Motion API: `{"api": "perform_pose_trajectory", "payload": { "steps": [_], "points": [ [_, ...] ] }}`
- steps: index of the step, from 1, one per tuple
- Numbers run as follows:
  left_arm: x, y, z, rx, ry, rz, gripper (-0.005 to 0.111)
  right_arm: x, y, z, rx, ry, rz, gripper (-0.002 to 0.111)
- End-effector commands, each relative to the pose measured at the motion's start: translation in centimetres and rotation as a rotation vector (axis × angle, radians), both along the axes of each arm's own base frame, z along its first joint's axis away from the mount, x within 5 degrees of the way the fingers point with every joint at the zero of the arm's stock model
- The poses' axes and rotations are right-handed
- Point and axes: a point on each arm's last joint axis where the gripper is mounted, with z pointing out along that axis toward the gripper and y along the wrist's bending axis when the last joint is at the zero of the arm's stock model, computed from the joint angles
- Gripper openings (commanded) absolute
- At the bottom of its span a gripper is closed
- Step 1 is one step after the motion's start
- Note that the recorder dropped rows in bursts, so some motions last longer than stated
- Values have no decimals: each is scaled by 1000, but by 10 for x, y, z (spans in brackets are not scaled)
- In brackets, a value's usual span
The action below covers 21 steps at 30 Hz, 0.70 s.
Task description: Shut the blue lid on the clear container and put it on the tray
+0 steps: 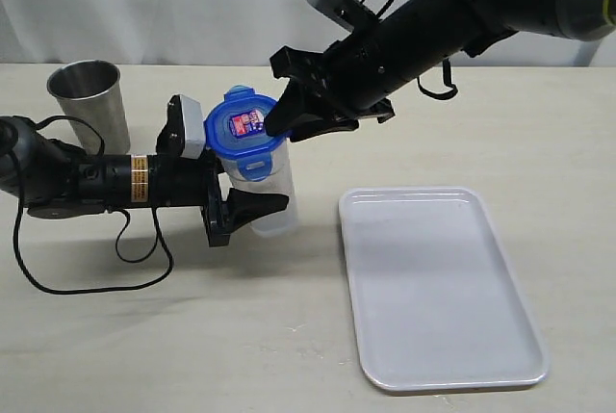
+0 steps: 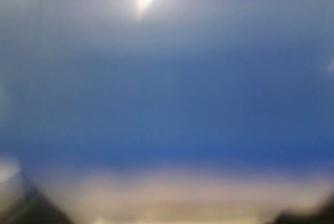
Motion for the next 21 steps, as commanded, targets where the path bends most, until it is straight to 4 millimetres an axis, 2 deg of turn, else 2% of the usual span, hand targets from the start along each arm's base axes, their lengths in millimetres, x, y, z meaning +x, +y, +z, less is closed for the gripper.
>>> {"api": "perform_pose_trajectory", "payload": {
  "steps": [1,10,17,21],
  "points": [
    [-2,-8,10,-56,-22,-27,0,-7,-1,-51,-168,65,124,21],
    [-2,-8,10,-57,-20,-26,0,-2,-6,-30,-214,-37,156,23],
    [-2,-8,10,-57,-20,-26,0,-1,-13,-1,-258,-218,169,52],
    [-2,-8,10,-58,-19,-24,0,-3,-15,25,-244,-337,179,53]
  ]
}}
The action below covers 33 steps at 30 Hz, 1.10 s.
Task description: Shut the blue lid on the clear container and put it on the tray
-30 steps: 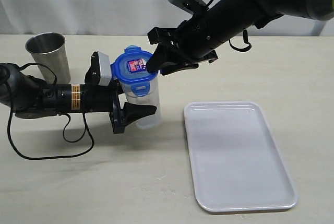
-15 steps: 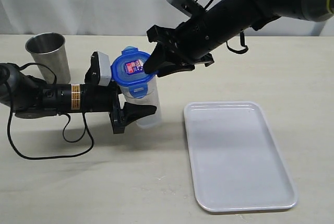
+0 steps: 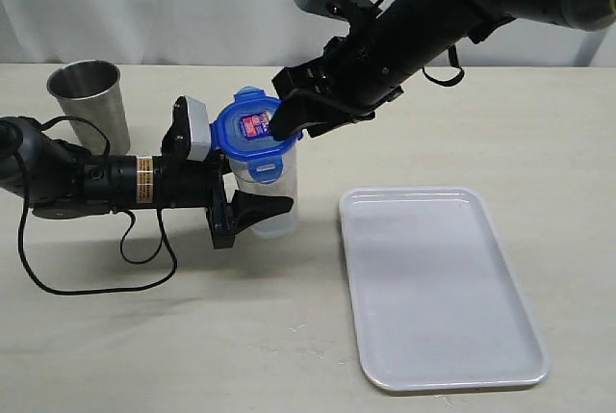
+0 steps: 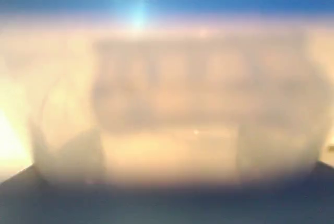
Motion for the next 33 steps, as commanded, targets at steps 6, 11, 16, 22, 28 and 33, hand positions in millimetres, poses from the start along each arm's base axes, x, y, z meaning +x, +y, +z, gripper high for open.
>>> {"api": "perform_pose_trajectory", "payload": {
  "steps": [6,11,16,22,28,33],
  "points": [
    [-1,-4,11,-69,-10,-17,0,-13,-14,51,-86,-351,132,53],
    [-1,-4,11,-69,-10,-17,0,-56,4,92,-132,-600,509,53],
    [-1,-4,11,-69,-10,-19,0,-84,35,80,-333,-711,728,48],
    [-1,-4,11,-69,-10,-19,0,-88,49,35,-574,-787,772,41],
    [-1,-4,11,-69,-10,-19,0,-88,51,21,-553,-856,778,41],
    [-1,-4,11,-69,-10,-19,0,-82,55,2,-573,-809,804,40]
  ]
}}
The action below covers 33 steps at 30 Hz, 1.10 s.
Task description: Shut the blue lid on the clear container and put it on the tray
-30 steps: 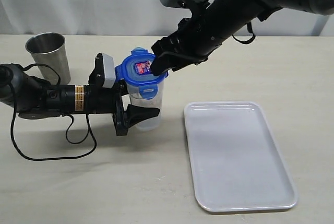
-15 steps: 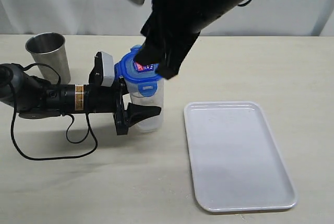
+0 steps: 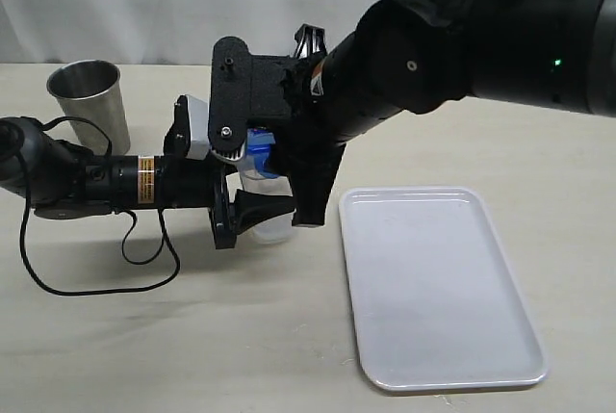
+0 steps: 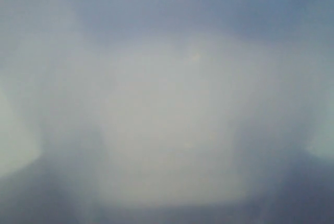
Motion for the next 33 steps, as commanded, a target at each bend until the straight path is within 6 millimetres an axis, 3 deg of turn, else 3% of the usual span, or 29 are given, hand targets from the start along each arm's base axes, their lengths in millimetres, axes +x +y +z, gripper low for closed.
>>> {"api": "perform_pose_trajectory", "payload": {
  "steps": [1,16,24,33],
  "points": [
    [0,-3,8,-38,-14,-6,0,4,3,-17,-51,14,17,40],
    [0,-3,8,-35,-14,-12,0,16,7,-64,-195,59,27,37],
    [-2,-3,8,-28,-16,-25,0,6,26,-91,-309,40,86,30],
    [-1,-4,8,-22,-23,-41,0,10,30,-91,-279,-12,95,27]
  ]
}}
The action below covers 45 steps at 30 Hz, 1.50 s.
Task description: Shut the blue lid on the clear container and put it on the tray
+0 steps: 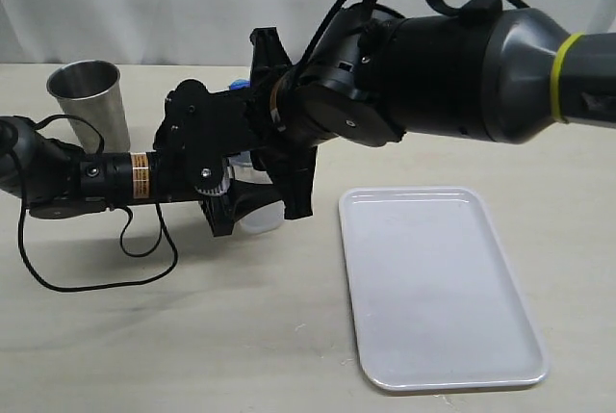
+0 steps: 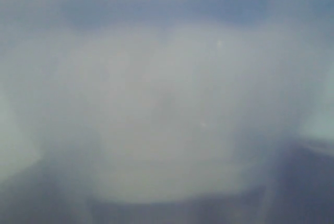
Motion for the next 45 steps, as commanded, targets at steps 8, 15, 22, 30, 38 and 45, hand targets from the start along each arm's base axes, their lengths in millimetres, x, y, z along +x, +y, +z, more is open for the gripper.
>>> {"api": "perform_pose_trajectory", "payload": {
  "steps": [8,15,22,30,38,45],
  "points": [
    [-7,-12,13,-49,-76,-124,0,-5,-3,-41,-56,142,-96,27],
    [-5,-10,13,-54,-76,-109,0,-16,-10,9,102,121,-143,33],
    [-4,-6,13,-55,-77,-95,0,-14,-33,47,276,114,-332,49],
    [-5,-6,12,10,-198,-140,0,-25,-40,112,734,138,-479,48],
    [-12,-7,9,176,-522,-303,0,-34,-49,123,452,184,-389,43],
    [-13,-7,9,217,-618,-333,0,-49,-36,107,266,275,-2,41]
  ]
}}
